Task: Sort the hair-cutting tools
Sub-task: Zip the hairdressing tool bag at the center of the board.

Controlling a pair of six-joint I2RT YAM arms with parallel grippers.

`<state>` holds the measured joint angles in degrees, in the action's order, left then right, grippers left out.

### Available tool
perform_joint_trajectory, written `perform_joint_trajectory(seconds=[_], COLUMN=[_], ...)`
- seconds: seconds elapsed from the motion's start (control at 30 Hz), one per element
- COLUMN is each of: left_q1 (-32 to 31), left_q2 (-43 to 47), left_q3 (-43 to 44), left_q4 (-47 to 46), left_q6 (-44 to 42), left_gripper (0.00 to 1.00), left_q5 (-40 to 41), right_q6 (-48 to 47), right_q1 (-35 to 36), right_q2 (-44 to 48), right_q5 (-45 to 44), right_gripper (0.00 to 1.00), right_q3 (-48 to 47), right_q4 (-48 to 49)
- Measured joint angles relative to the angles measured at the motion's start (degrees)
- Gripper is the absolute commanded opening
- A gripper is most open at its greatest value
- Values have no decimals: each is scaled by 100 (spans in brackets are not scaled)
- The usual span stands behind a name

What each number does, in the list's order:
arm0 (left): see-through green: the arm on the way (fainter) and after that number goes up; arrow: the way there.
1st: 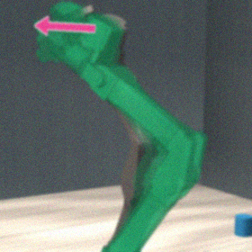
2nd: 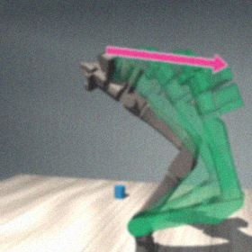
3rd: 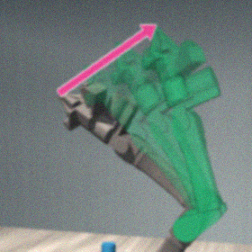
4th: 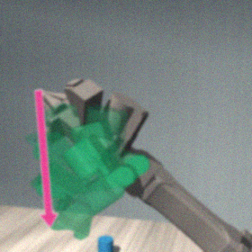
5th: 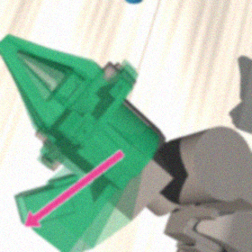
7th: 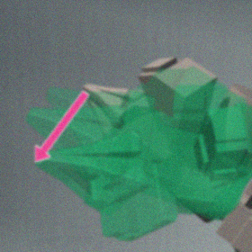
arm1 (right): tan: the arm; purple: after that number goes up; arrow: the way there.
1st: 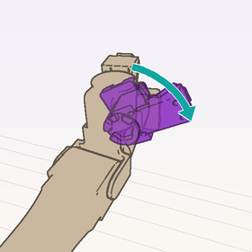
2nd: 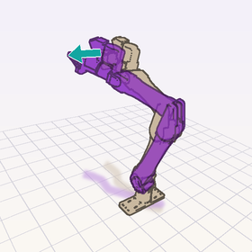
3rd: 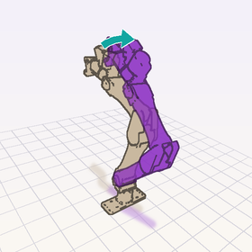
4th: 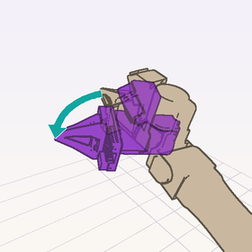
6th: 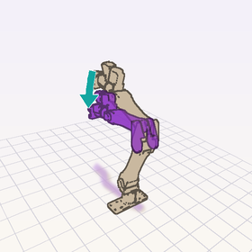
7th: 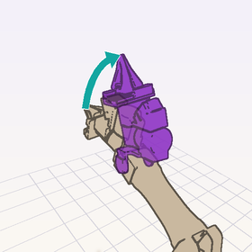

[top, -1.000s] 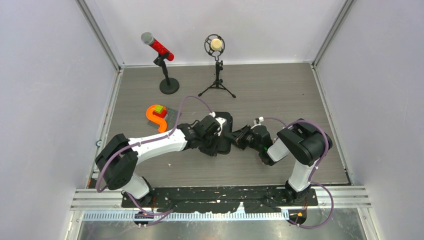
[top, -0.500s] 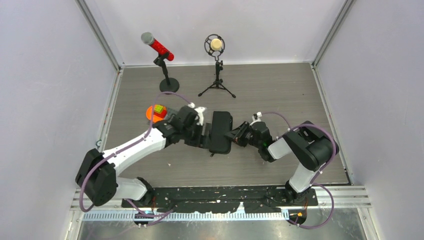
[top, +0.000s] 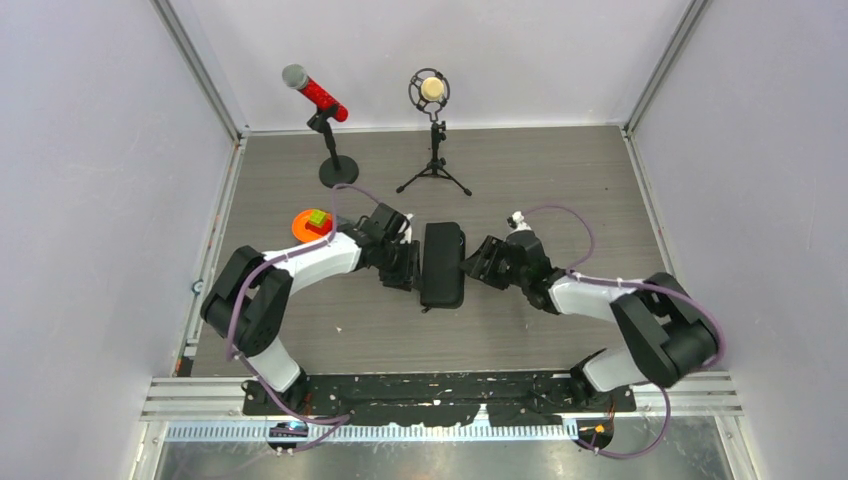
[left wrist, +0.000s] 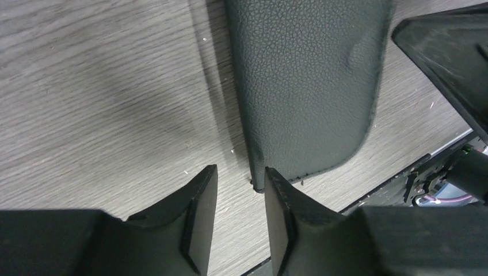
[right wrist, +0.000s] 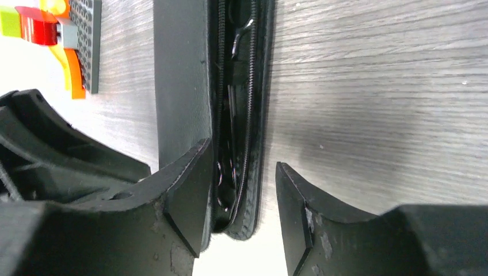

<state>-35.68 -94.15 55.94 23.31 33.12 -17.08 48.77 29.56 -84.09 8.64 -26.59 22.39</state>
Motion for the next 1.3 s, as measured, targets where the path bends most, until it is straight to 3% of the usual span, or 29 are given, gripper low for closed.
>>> perform_joint_trajectory(seconds=[0.2,0.37,0.67,0.83,1.1,1.3], left_q1=[-52,-205,-481,-518,-361,214], left_q2=[-39,-39,-39,-39,323,1034], left_q3=[0,0,-2,-7,-214,-354], left_q4=[-173,-310,-341,-352,-407,-249], left_q6=[341,605,911,999,992,866], left_gripper=[14,13,13,17,36,38], left_q5=[-61,-70,-11,-11,9,382], right_q6=[-697,-960,-949,-922,-927,-966], right_q1=[522,1401,2638,2896,3121,3215], right_q2=[1158,1672,1364,750,195,-297], right_q5=[-422,-787,-1399,-1755,-2129,-2199], right_gripper=[55,54,54,54,55,55], right_q3=[-297,-365,-367,-601,-1045,-1561], right_q4=[-1342,-1858,-2260,-2267,-2162,-2238])
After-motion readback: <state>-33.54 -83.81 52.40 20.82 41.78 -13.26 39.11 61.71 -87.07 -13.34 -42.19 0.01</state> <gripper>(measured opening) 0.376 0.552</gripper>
